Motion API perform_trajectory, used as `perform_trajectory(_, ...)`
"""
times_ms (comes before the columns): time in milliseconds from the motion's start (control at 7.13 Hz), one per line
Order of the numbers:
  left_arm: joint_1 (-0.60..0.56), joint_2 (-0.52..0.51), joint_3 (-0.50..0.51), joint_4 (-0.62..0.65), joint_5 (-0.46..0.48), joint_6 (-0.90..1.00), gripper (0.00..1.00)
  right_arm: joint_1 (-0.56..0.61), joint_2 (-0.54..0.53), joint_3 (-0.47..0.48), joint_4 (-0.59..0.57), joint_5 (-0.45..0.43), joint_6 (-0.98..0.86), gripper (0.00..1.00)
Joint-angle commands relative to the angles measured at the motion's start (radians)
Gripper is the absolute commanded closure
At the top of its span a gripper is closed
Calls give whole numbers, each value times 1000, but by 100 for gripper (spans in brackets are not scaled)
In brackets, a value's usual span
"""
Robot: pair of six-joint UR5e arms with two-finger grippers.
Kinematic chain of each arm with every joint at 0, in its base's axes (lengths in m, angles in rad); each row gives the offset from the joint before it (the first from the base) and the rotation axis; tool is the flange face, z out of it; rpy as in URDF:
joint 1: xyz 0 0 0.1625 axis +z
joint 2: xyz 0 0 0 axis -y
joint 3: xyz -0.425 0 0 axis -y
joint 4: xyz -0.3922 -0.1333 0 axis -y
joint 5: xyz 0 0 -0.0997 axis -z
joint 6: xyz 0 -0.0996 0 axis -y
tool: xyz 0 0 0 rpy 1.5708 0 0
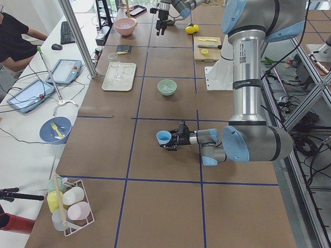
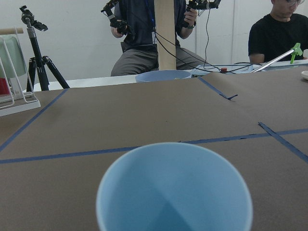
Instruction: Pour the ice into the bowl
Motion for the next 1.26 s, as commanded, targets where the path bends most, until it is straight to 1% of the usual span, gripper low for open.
perform_trajectory(0,-4,0,-7,-10,-21,37,0,0,2,1,0,-1,2,0)
perform_trajectory(421,-7,4,-38,-16,-24,69,0,0,0,1,0,-1,2,0)
perform_trajectory(701,-13,33,-78,-27,-58,74,0,1,0,2,0,-1,6,0)
perform_trajectory(982,-13,59,-80,-29,-61,71,0,1,-2,10,0,-1,8,0)
perform_trajectory(1122,-13,76,-81,-30,-90,69,0,1,-2,16,0,1,8,0)
